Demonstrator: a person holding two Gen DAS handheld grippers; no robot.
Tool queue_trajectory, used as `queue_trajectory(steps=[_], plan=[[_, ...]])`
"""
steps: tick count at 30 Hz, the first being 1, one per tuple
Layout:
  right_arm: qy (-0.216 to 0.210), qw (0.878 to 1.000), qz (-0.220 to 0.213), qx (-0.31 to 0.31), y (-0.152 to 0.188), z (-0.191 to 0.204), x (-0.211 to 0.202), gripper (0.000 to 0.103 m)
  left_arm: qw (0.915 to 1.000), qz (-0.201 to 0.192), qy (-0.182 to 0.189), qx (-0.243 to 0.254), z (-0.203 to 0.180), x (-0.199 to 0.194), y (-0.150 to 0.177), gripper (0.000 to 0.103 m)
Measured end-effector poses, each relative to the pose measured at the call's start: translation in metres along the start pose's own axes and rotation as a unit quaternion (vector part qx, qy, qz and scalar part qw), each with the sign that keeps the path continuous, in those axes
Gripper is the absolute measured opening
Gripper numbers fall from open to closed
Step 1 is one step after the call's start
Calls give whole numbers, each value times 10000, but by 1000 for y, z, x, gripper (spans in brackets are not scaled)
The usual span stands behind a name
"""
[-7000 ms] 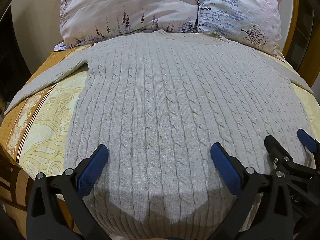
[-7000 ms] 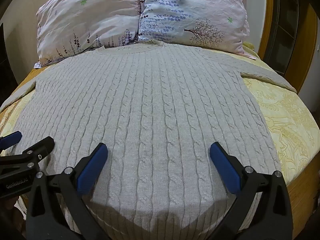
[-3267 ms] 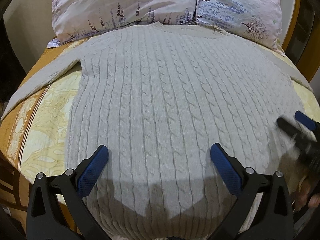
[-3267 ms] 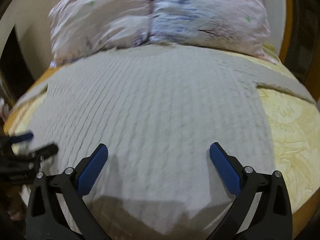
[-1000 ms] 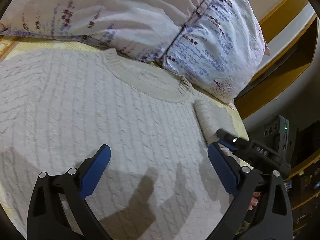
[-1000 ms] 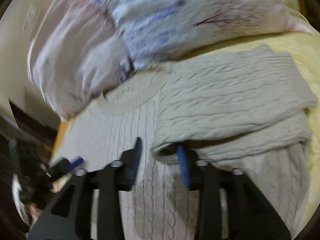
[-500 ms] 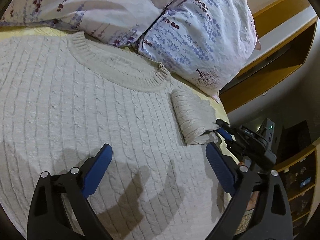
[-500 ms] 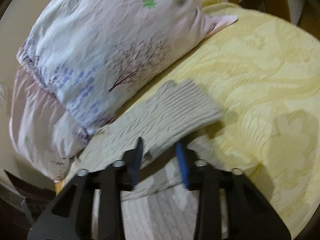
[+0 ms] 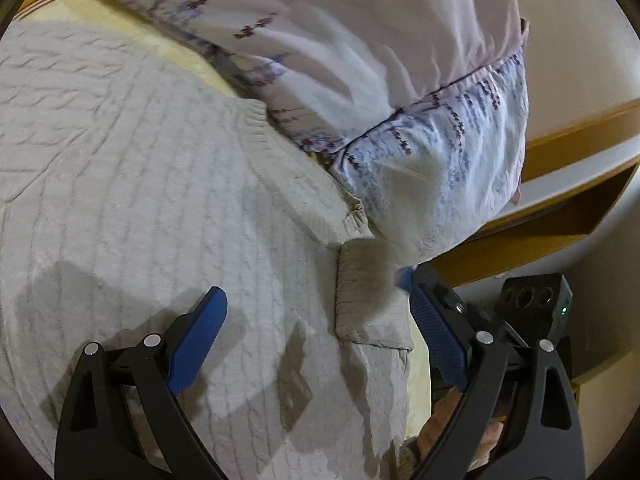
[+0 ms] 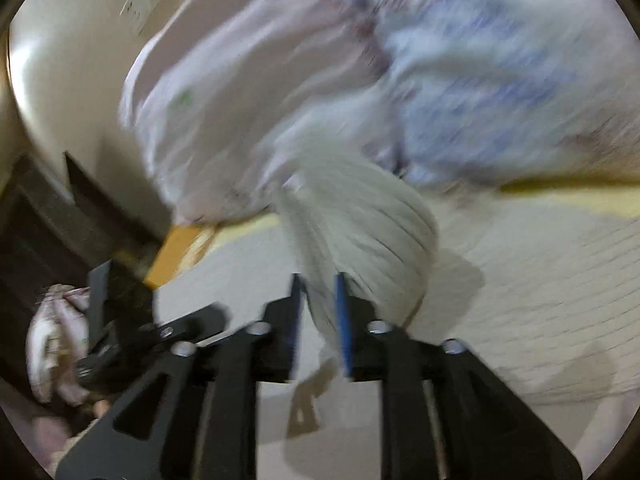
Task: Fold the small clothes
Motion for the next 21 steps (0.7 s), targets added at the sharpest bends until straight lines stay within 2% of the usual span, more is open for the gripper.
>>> queue_trajectory(steps=[2,4,7,12,17,21], plan=[[46,9998,-79,160,3,-11,-7,62,9999,32,-44,90,-2,3,2,93],[123,9991,-66,406,11,-29,-22,62,9999,65,-80,128,-4,7,4,93],[407,9935,-99,1059,28,-68,-46,62,9999,61,-149,24,-3,14,5,84],[734,9686,-297,2356,60,-140,-78,54,9982,-197,-522,-225,9,18,-2,72],[916,9481,-825,2932,61,-176,-96,53,9941,-461,-682,-705,24,20,-17,52],[995,9355,-945,3256,64,-200,-99,53,9903,-613,-772,-980,33,18,-22,41]])
Point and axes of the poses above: each gripper's, at about its wrist camera, not at the fingertips, and x roughly the way its jaws point, z to its left, y to its underside, the point moved 10 cm from there along x, roughly the way its jaws point, and after that the axes turned 5 degrees about y, right-handed, at the moved point
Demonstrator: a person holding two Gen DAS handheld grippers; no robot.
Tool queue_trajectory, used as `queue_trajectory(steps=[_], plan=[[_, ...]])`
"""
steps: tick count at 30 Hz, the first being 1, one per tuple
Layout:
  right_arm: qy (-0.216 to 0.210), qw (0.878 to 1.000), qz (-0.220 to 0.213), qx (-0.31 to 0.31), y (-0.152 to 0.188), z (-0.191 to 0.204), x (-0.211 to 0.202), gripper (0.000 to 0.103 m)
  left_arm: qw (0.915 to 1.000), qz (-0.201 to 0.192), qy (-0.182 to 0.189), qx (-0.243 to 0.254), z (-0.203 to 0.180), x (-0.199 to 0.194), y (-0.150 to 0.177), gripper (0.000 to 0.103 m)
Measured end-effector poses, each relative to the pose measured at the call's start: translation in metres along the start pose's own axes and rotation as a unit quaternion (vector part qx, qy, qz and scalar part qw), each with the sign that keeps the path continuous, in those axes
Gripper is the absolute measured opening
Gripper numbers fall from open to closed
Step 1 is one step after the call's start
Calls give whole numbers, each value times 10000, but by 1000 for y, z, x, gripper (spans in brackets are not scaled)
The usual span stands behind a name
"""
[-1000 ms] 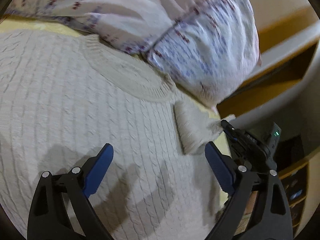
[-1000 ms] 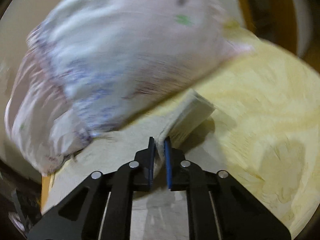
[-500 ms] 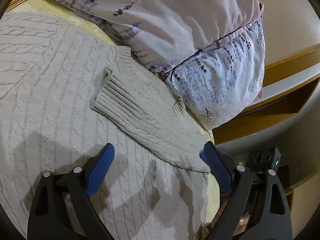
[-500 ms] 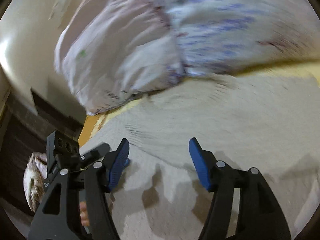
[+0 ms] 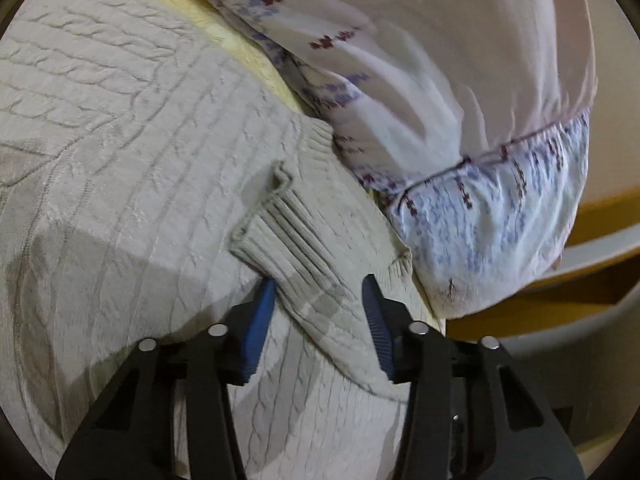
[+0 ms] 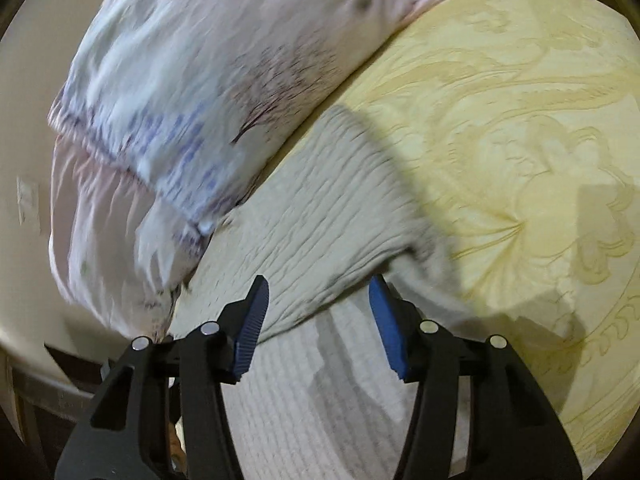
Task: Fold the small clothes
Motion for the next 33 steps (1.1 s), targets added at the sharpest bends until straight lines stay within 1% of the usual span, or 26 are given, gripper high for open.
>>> queue_trajectory(steps=[2,3,4,5,6,7,8,9,11,13,15,18,21,24,25,27,30,31,32,33], plan=[[-30,9999,10,153,-1,-4,4,44,9999,-72,-30,-136,6,0,-3,25],[-52,9997,-33,221,-4,-7,5,41,9998,-89,-50,-185,9,1,-5,21],[-64,9996,-72,262,-5,-6,6,40,9997,-96,-88,-230,13,1,-6,11],[-71,9995,-99,291,-6,-7,6,37,9996,-93,-91,-239,16,1,-8,8],[-53,9994,-133,324,-9,-8,6,34,9997,-90,-64,-233,16,1,-9,8],[-48,9993,-171,332,-12,-9,7,28,9997,-85,-59,-204,16,0,-9,8],[-33,9993,-192,315,-13,-10,7,17,9998,-89,-65,-140,14,-1,-9,7],[-59,9993,-225,286,-15,-8,6,13,9999,-98,-62,-81,11,-3,-9,7],[-202,9990,-336,201,-17,-1,-3,9,9998,-138,-18,109,4,-11,-8,7],[-272,9983,-506,4,-16,8,-13,8,9994,-209,39,272,-5,-22,-6,6],[-253,9977,-622,-125,-15,12,-20,8,9989,-251,60,403,-9,-35,1,6],[85,9973,-704,-184,-15,2,-19,7,9984,-247,-155,476,2,-43,14,6],[425,9974,-562,-134,-12,-13,-6,7,9984,-166,-365,394,17,-37,22,6],[656,9956,-568,-363,-8,-17,-6,9,9978,-173,-407,492,16,-36,20,6],[692,9950,-594,-396,-8,-16,-9,14,9979,-119,-408,478,15,-37,20,7],[751,9939,-666,-456,-7,-14,-17,32,9985,-34,-353,428,15,-41,21,7],[889,9897,-902,-662,-4,-8,-32,48,9984,27,-256,510,17,-64,23,9],[969,9876,-981,-756,-3,-6,-37,51,9983,20,-209,546,19,-79,22,18],[1022,9855,-1044,-860,-2,-3,-42,55,9984,-28,-203,518,23,-91,21,33],[1037,9844,-1065,-937,-1,1,-44,55,9987,-110,-196,461,29,-104,19,41]])
Point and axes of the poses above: each gripper's, at about its wrist camera, not at the fingertips, and x roughly the way its jaws point, z to its left, y to its underside, the point moved 10 cm from there along x, roughly the way its jaws point, and after that the axes turned 5 degrees about y, right-handed, at the moved point
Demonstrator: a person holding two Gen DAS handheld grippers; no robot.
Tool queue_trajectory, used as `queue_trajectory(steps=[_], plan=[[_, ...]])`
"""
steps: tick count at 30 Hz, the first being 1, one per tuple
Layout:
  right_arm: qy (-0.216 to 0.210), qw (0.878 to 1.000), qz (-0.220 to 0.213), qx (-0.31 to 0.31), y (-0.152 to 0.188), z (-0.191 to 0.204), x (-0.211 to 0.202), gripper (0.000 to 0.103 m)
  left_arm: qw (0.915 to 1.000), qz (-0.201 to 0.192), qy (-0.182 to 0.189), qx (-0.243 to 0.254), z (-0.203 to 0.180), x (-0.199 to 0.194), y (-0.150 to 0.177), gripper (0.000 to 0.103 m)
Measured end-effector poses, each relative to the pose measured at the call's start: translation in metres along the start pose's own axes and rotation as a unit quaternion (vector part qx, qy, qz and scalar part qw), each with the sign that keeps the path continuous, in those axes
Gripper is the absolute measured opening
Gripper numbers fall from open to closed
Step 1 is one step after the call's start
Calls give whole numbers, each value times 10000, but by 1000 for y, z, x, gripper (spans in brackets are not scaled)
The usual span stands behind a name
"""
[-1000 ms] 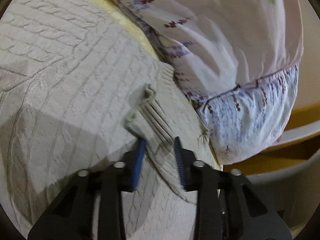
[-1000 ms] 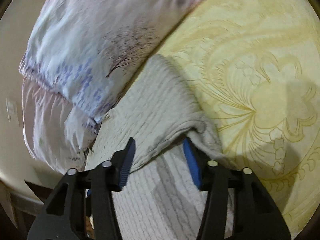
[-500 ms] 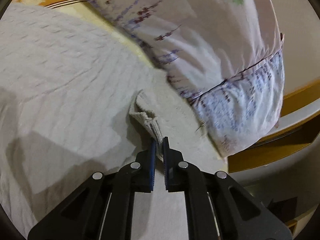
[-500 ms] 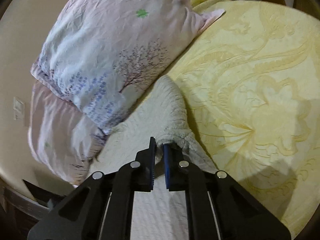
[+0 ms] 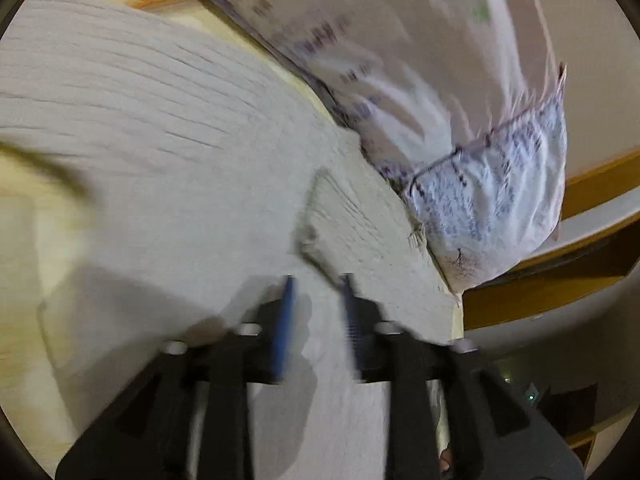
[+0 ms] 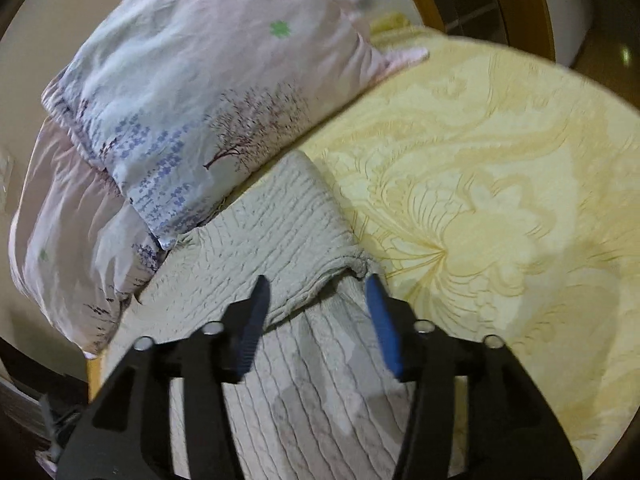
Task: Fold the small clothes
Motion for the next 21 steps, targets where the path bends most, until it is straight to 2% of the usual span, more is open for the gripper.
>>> queue_trajectory(steps=[1,4,7,10,12,16,21], plan=[[4,10000,-7,-81,1,4,-2,56,9998,-175,-50,-100,13,-22,-4,49],[-130,9994,69,-323,7,21,-5,60,9976,-572,-179,-332,43,-68,-17,49],[-308,9978,223,-549,18,40,-1,62,9887,-1160,-499,-807,90,-118,-38,49],[-482,9953,437,-719,32,58,6,62,9750,-1583,-770,-1359,134,-153,-53,48],[-575,9934,555,-822,41,70,10,62,9719,-1660,-617,-1549,143,-160,-59,48],[-680,9911,656,-933,51,83,11,62,9631,-1964,-674,-1711,154,-167,-76,47],[-721,9905,606,-999,51,85,6,64,9522,-2227,-650,-1986,166,-169,-95,42]])
Point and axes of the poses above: each gripper's, at about its wrist camera, not at the fingertips, and x roughly the way its jaws point, z to its left, y to its underside, the point moved 10 cm from there along x, roughly the way its jaws point, and after that the axes turned 5 degrees about y, right-handed, at the moved point
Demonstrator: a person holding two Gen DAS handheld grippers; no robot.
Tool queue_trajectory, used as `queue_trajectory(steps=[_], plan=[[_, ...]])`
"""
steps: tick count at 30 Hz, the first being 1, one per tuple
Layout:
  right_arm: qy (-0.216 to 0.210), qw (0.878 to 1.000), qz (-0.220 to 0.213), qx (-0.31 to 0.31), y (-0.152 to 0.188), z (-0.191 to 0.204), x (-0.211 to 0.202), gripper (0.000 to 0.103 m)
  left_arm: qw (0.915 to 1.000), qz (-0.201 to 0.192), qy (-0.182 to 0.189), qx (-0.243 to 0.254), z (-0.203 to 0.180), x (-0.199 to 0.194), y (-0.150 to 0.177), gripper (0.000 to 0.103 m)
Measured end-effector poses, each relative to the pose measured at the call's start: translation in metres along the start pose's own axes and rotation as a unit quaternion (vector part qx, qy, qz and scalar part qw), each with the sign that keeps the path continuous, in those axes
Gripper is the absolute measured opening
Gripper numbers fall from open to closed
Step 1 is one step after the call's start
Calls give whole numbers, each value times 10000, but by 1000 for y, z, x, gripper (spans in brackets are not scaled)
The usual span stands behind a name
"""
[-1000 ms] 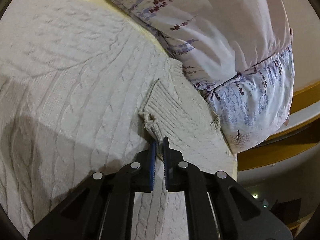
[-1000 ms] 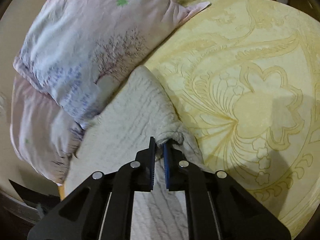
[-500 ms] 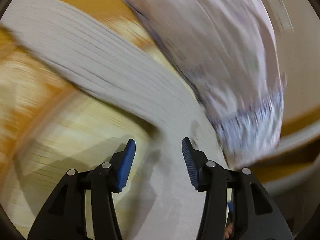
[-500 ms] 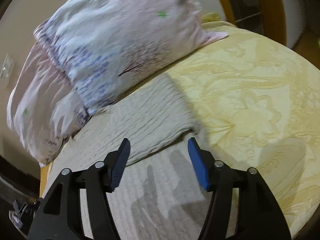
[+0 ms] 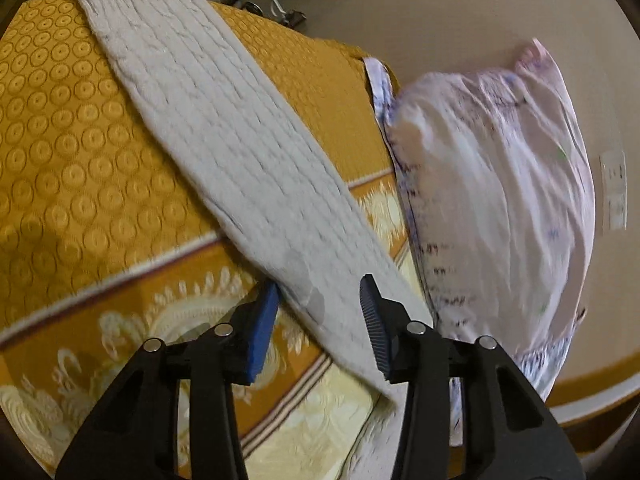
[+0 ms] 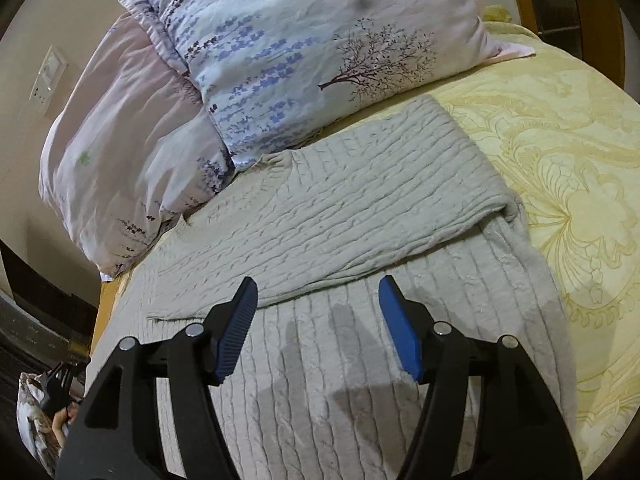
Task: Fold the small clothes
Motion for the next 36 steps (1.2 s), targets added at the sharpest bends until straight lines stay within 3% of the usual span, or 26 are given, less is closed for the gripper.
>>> queue_trajectory(steps=[6,9,13,17,21,23,25,27,29,30,31,33,36], plan=[[-51,10000,-1,1,0,-2,-1,65,9996,-238,-115,-106,10,-2,-20,32],[-73,10000,-6,-30,0,-3,-1,65,9991,-379,-192,60,8,-2,-31,11],[-67,9999,-70,-59,-3,-5,-4,65,9951,-572,-207,773,-26,-5,-32,6],[-81,9999,-115,-32,-5,-9,-6,66,9842,-430,267,1698,-99,5,-1,6],[-28,9999,-130,-47,-5,-14,-7,66,9626,164,820,2576,-167,37,68,6],[79,9999,-118,-66,-4,-18,-7,66,9432,728,1103,3047,-194,59,124,6],[153,9998,-86,-67,-4,-22,-6,66,9167,1389,1247,3532,-205,81,188,6],[218,9997,-54,-100,-3,-24,-5,66,8833,2059,1212,4032,-202,101,253,6],[273,9994,-30,-207,-3,-22,-6,66,8588,2486,1041,4357,-190,113,295,7],[279,9993,-21,-262,-3,-20,-7,66,8521,2594,943,4448,-184,117,305,7],[277,9990,-3,-361,-4,-16,-8,66,8485,2658,894,4488,-180,118,310,7],[243,9979,25,-592,-6,-5,-9,66,8522,2694,974,4379,-174,112,307,12],[120,9933,8,-1153,-10,28,-11,66,8642,2568,1158,4168,-170,92,283,38]])
Point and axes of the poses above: each gripper's, at about its wrist camera, not at the fingertips, and x roughly the way its jaws point, z to its left, y to its underside, the point moved 10 cm from there along x, roughly the way its jaws point, and after that the axes turned 5 degrees about y, right-handed, at the moved point
